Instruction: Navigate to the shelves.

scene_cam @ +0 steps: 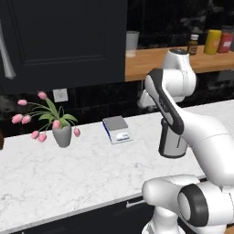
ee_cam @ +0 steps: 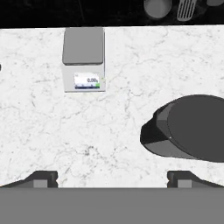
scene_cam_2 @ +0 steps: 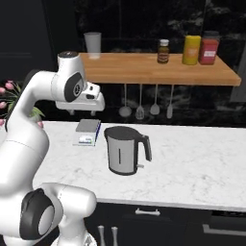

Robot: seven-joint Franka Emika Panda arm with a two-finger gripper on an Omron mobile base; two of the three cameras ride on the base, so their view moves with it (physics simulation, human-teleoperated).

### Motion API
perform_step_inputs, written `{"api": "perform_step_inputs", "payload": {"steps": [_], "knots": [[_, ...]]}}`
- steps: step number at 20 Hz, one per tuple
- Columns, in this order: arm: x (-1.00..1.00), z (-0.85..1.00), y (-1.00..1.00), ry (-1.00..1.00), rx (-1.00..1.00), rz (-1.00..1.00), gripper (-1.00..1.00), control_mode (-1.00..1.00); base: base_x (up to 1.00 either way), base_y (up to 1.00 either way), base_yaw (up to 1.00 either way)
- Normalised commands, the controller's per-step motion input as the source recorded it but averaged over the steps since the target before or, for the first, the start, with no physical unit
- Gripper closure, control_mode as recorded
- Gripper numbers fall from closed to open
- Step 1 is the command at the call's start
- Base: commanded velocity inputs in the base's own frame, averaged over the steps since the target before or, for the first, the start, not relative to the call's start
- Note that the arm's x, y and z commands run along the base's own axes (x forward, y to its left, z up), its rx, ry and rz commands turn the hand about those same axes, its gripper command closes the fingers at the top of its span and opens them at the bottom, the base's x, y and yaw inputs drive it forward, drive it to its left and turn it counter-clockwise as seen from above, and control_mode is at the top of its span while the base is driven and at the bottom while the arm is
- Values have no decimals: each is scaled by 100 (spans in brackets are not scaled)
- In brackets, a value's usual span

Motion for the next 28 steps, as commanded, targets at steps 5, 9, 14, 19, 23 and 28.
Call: {"api": "perform_step_inputs", "payload": {"steps": [5,9,14,19,23,28], "knots": [[0,0,0,0,0,0,-100,100,76,-5,9],[0,0,0,0,0,0,-100,100,98,-11,8],[0,0,0,0,0,0,-100,100,76,-46,7],[0,0,0,0,0,0,-100,100,55,-74,0],[0,0,0,0,0,0,-100,100,51,-80,-1],[0,0,0,0,0,0,-100,100,59,-76,-3]]}}
